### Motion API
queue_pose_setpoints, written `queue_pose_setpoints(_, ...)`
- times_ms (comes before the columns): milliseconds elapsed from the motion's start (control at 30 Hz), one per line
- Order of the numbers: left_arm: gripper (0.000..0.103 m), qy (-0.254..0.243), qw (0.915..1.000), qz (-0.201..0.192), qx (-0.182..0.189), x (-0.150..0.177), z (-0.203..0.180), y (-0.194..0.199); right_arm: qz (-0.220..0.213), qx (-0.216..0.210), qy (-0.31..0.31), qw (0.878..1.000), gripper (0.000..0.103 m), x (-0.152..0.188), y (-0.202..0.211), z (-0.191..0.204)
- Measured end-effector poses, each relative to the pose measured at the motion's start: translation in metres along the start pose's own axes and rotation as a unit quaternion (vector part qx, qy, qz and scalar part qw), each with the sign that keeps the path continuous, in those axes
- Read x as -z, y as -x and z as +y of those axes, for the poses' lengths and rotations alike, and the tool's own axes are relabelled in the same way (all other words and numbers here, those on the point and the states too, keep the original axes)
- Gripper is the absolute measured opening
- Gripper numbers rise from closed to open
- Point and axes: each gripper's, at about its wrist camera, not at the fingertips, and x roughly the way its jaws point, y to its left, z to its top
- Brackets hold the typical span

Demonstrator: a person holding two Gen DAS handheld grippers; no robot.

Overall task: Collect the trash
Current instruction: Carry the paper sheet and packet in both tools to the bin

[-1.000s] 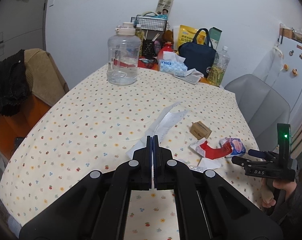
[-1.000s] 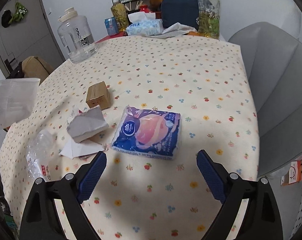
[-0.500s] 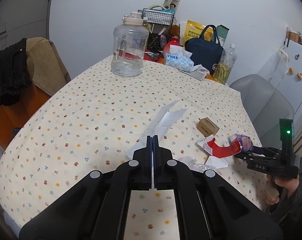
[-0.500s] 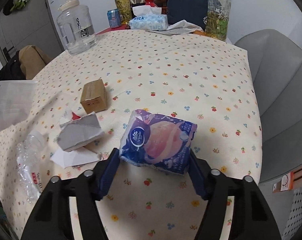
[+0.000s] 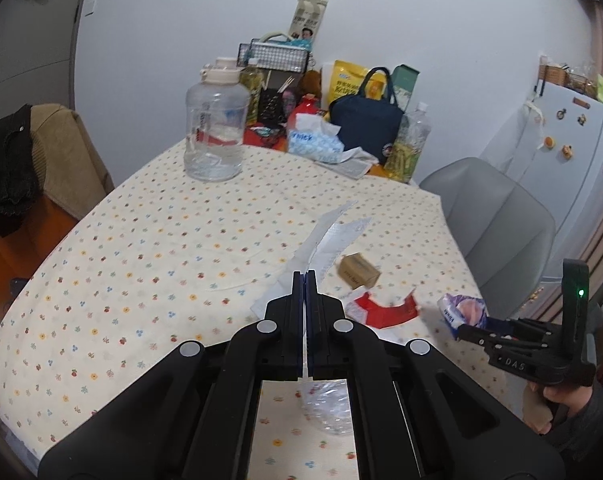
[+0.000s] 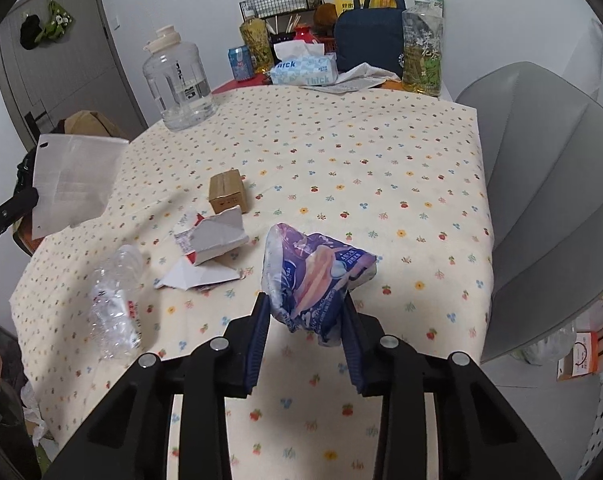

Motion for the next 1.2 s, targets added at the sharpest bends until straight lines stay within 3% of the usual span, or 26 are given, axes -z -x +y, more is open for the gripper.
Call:
queue_pose_setpoints(500, 0.002, -0.065, 0.9939, 0.008, 0.089, 0.011, -0.095, 0.001, -0.05, 0.004, -0.038, 0.998, 0.031, 0.033, 0.073, -0.021)
queue_pose_setpoints(900, 0.002, -0.118, 0.9813, 0.027, 0.149, 0.026, -0.171, -0.005, -0.069, 0.052, -0.11, 0.99, 0.031, 0.078, 0.118, -0.086)
queue_pose_setpoints(1200, 0.002, -0.163, 0.9662, 0.053, 0.192, 0.044, -0.237, -0.017, -0.073, 0.094, -0.172, 0.978, 0.031, 0.123, 0.148, -0.144)
